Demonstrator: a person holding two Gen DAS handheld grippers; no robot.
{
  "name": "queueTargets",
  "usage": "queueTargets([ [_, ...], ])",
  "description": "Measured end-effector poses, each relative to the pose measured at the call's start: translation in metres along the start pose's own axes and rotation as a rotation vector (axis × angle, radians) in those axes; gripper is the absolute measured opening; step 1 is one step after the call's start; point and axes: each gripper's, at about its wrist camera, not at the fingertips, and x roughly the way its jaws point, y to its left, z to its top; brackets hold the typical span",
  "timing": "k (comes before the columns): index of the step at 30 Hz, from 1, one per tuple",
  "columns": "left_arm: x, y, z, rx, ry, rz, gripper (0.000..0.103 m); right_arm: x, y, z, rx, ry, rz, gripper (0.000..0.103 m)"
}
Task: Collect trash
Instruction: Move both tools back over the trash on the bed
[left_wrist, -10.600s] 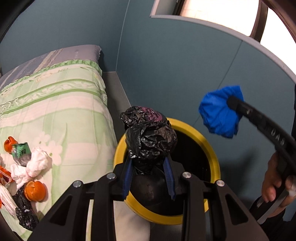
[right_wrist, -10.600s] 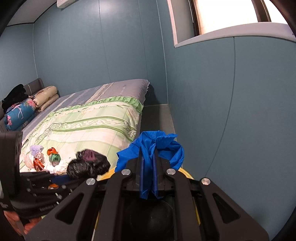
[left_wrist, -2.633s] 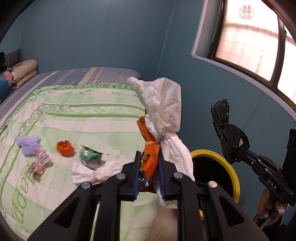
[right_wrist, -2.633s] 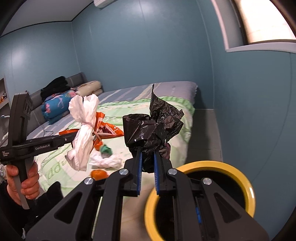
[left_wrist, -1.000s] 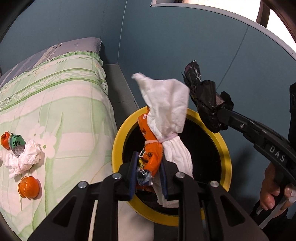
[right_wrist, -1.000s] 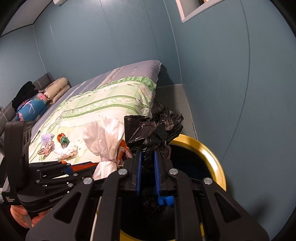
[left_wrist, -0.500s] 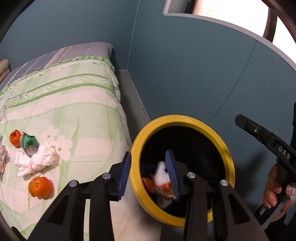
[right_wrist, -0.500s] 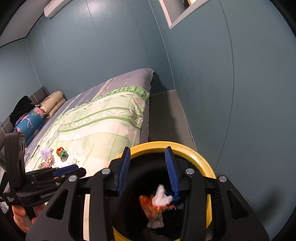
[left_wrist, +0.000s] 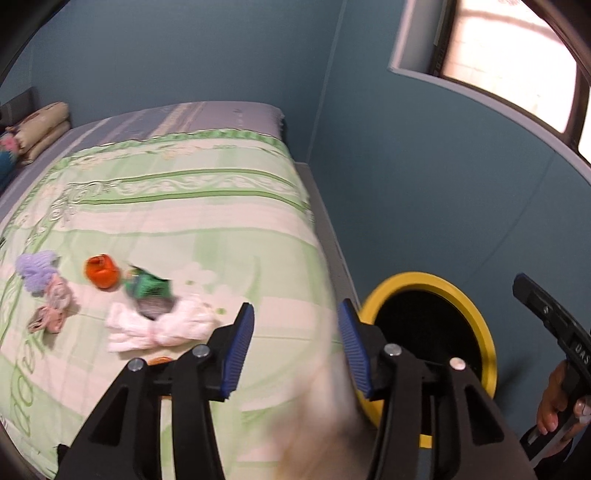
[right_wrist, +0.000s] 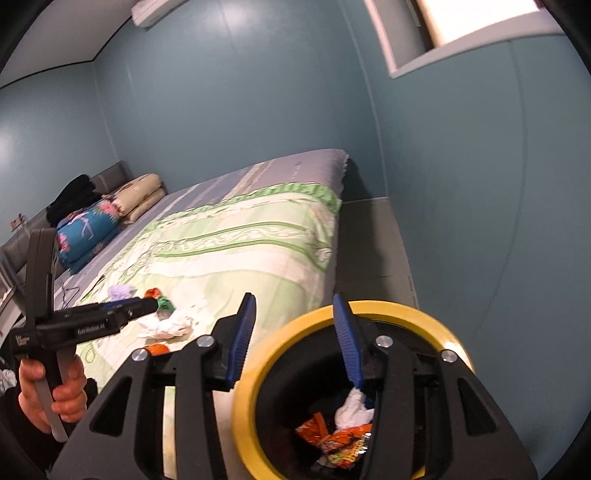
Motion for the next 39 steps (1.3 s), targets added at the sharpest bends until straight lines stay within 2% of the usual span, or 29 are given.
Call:
queueTargets([
  [8, -0.021, 0.059, -0.004, -0.069, -0.039, 0.063, 0.063, 0.023, 0.055, -0.003, -0.104, 0.042, 0.09, 0.052],
  [12, -0.027, 0.092, -0.01, -0.09, -0.053, 0.118, 0.071, 0.037, 0.086, -0.008, -0.163, 0.063, 0.14, 0.056],
  [18, -0.036, 0.147, -0.022, -0.17, -0.051, 0.165, 0.077, 0.054, 0.128, -0.018, -0.239, 0.093, 0.203, 0.058],
  [21, -0.038, 0.171, -0.026, -0.2, -0.047, 0.191, 0.079, 0.065, 0.145, -0.025, -0.273, 0.111, 0.229, 0.064],
  [28, -0.046, 0.23, -0.042, -0.269, -0.035, 0.257, 0.085, 0.093, 0.18, -0.045, -0.344, 0.184, 0.262, 0.065],
  [39, -0.037, 0.287, -0.067, -0.31, 0.004, 0.323, 0.089, 0.134, 0.215, -0.076, -0.421, 0.272, 0.265, 0.065],
])
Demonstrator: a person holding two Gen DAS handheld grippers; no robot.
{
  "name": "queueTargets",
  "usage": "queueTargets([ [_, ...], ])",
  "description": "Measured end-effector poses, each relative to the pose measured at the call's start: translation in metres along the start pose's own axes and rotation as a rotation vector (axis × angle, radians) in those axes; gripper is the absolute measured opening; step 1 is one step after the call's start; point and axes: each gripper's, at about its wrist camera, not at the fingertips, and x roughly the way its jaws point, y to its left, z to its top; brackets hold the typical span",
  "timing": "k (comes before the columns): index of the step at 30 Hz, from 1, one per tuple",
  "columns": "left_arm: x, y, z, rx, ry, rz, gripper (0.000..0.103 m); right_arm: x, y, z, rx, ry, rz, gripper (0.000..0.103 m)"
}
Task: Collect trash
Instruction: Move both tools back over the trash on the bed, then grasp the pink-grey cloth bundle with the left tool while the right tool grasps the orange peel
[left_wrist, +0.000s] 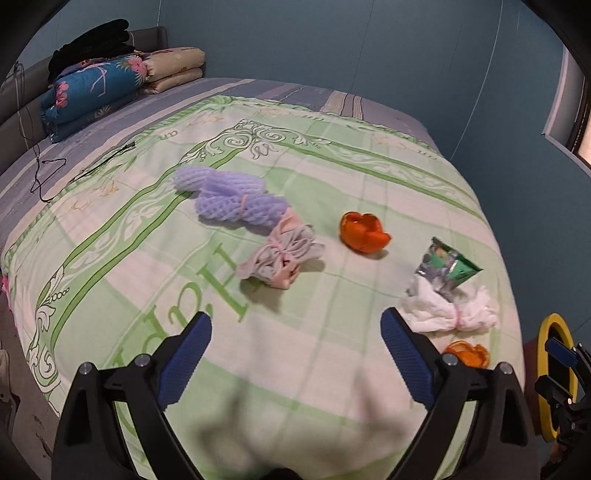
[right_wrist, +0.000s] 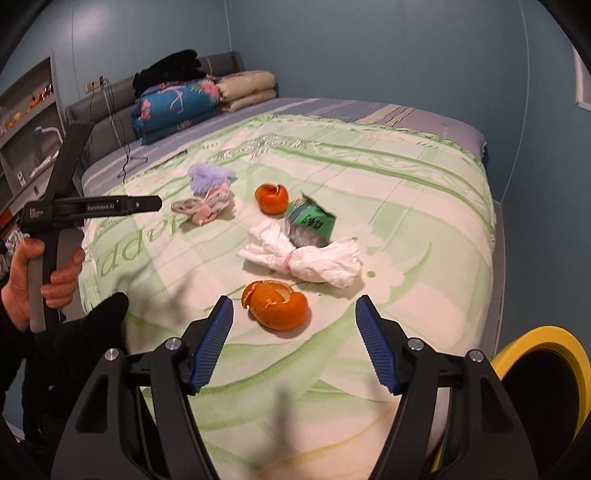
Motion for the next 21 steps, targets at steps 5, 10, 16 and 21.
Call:
queueTargets([
  [5, 0.02, 0.018, 0.004, -0.012, 0.023, 0.011, 0.089, 0.021, 0.012, -0.002, -0.053, 0.027, -0.021, 0.065],
  [10, 0.035, 0.029, 0.01, -0.016, 0.024, 0.017, 0.089, 0.039, 0.015, -0.001, -0.072, 0.05, -0.027, 0.065],
  [16, 0.056, 0.034, 0.017, -0.017, 0.048, -0.015, 0.089, 0.058, 0.017, -0.005, -0.083, 0.087, -0.028, 0.065],
  [21, 0.075, 0.032, 0.021, -0.011, 0.071, -0.035, 0.089, 0.072, 0.013, -0.006, -0.061, 0.113, -0.021, 0.065],
])
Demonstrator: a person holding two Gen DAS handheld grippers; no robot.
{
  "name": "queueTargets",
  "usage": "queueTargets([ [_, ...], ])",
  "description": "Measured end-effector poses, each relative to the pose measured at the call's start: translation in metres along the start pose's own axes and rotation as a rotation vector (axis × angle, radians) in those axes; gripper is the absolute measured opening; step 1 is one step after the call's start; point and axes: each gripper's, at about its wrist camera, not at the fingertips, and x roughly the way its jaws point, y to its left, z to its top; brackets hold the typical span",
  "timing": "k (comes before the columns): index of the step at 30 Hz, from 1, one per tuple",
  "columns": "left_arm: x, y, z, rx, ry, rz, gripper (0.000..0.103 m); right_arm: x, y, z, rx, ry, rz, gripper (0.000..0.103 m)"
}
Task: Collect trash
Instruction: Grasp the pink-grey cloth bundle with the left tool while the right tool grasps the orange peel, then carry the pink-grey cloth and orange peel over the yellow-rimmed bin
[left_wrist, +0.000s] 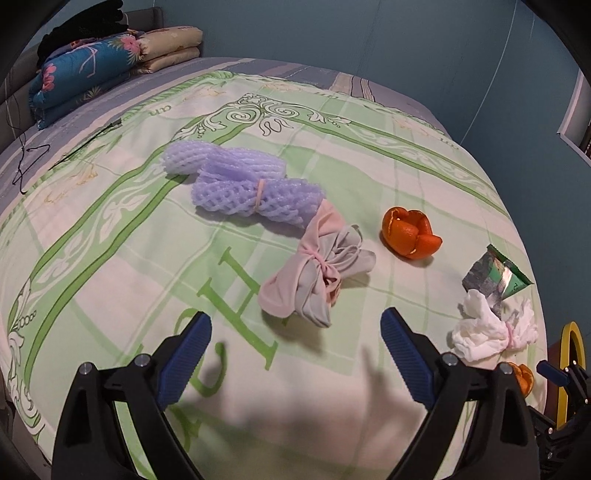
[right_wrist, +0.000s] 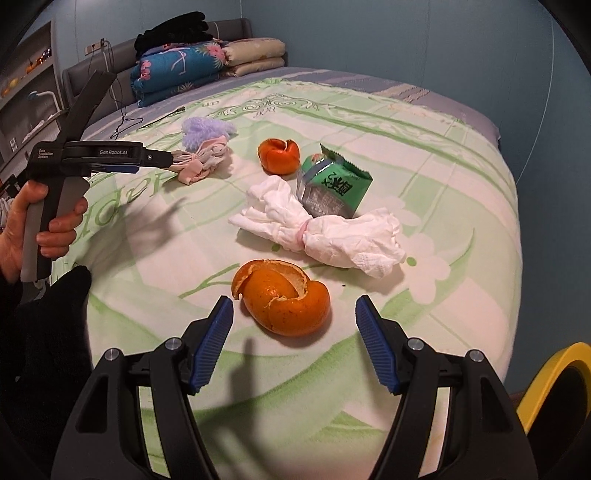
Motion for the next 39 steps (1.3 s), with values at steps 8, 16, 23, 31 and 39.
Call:
queueTargets([
  [8, 0.021, -0.001, 0.012, 0.001, 0.007, -0.011, 0.089, 0.018, 0.002, 0.004, 0.002, 0.022, 0.009, 0.065],
  [16, 0.038, -0.015, 0.024, 0.034, 0.018, 0.031, 0.068, 0.033, 0.005, 0.013, 0.015, 0.037, 0.026, 0.064],
  [23, 0.051, -0.025, 0.022, 0.049, 0.043, 0.084, 0.036, 0.043, 0.01, 0.017, 0.022, 0.071, 0.035, 0.042],
  [31, 0.046, -0.021, 0.022, 0.011, 0.036, 0.073, 0.027, 0.039, 0.0, 0.019, 0.093, 0.068, 0.075, 0.032],
  [39, 0.026, -0.019, 0.019, -0.013, 0.011, 0.037, 0.026, 0.026, -0.004, 0.02, 0.119, 0.051, 0.098, 0.029],
])
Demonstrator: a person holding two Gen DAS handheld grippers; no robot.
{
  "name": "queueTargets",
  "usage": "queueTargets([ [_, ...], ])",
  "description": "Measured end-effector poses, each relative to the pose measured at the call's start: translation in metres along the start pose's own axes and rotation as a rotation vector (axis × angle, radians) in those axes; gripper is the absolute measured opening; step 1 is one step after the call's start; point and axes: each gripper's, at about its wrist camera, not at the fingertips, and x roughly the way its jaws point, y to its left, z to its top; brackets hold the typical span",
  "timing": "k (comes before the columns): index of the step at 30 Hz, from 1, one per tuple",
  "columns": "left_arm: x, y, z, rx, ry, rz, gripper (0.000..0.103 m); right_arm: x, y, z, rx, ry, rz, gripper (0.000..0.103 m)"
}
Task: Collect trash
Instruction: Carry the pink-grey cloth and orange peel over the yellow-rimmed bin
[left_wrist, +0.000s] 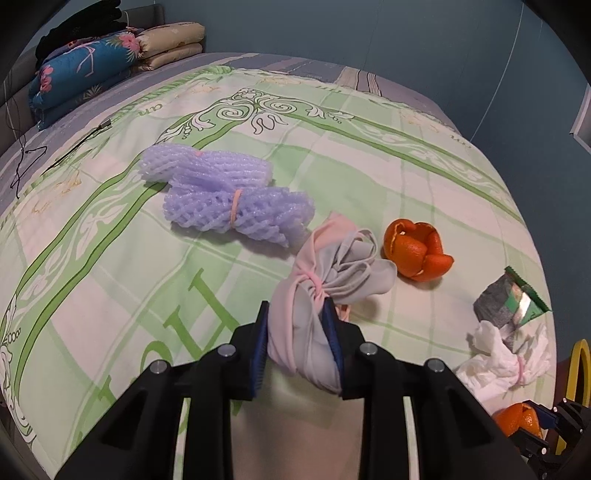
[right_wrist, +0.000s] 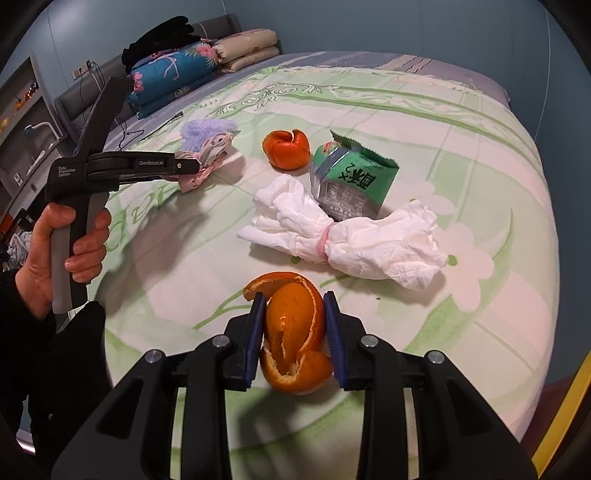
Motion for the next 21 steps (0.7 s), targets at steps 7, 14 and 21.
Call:
queueTargets([
  [7, -0.024, 0.006, -0.01, -0.036, -0.022, -0.04, 0.026, -0.021, -0.001, -0.001, 0.014, -0.023, 0.027, 0.029],
  [14, -0.046, 0.014, -0.023, -0.057, -0.046, -0.056, 0.026, -0.047, 0.007, -0.005, -0.002, -0.05, 0.051, 0.029],
  [21, -0.072, 0.016, -0.033, -0.068, -0.072, -0.068, 0.026, -0.063, 0.012, -0.011, 0.0, -0.06, 0.088, 0.029],
])
